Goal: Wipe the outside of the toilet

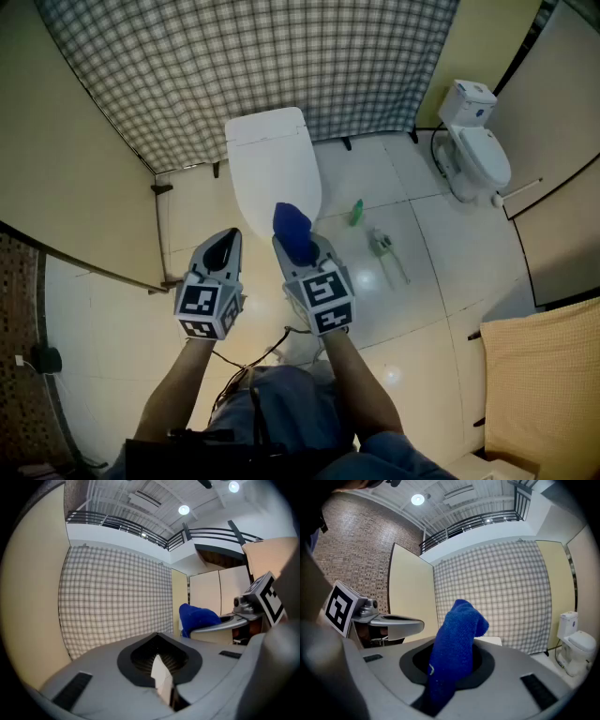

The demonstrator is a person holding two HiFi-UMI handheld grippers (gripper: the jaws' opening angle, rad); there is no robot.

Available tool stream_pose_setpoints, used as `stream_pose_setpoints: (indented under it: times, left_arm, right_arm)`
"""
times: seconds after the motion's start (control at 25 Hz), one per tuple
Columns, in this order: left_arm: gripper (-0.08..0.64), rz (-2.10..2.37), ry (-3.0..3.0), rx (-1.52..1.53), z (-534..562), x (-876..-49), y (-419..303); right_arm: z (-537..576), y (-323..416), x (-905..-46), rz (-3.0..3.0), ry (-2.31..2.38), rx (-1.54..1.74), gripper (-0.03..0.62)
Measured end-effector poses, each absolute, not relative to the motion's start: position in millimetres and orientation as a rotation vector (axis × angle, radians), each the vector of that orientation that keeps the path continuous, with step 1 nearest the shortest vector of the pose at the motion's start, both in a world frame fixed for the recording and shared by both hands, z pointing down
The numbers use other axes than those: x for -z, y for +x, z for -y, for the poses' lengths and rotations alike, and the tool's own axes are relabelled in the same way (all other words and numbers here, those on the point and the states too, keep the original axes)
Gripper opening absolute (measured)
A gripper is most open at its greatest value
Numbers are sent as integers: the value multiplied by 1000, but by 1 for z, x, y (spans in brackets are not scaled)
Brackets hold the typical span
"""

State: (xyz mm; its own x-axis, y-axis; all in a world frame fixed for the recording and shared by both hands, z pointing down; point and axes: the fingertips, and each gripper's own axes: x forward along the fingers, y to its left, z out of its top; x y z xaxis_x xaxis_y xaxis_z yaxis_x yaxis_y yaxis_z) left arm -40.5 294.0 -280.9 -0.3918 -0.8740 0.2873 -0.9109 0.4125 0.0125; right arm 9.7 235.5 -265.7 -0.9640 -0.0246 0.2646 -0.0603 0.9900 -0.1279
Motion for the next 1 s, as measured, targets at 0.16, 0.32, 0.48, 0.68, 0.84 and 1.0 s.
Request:
stream_pose_setpoints:
  times: [0.16,0.32,0.48,0.68,0.84,1.0]
  left_arm:
    - [15,2399,1585,-190,-288,267,-56]
    - [15,2371,1608,-155,-261,259,-71]
    - [15,2349,1627,-175,-215,246,-82]
    - [15,2358,1613,-190,-133,219,-117]
    - [15,2381,1565,-236,-42,190,-161]
    - [15,2380,1507,-269,40,168,-200]
  right_arm:
    - [-236,-5,262,2865,68,-199,72]
    - [-220,-21,255,2872,95,-212,72]
    - [-189,-42,236,2864,89,-242,72]
    - [-112,-85,205,2879,62,-260,72]
    - [-19,-126,180,2886,27,-265,72]
    - [53,-166,152,2874,-18,-357,72]
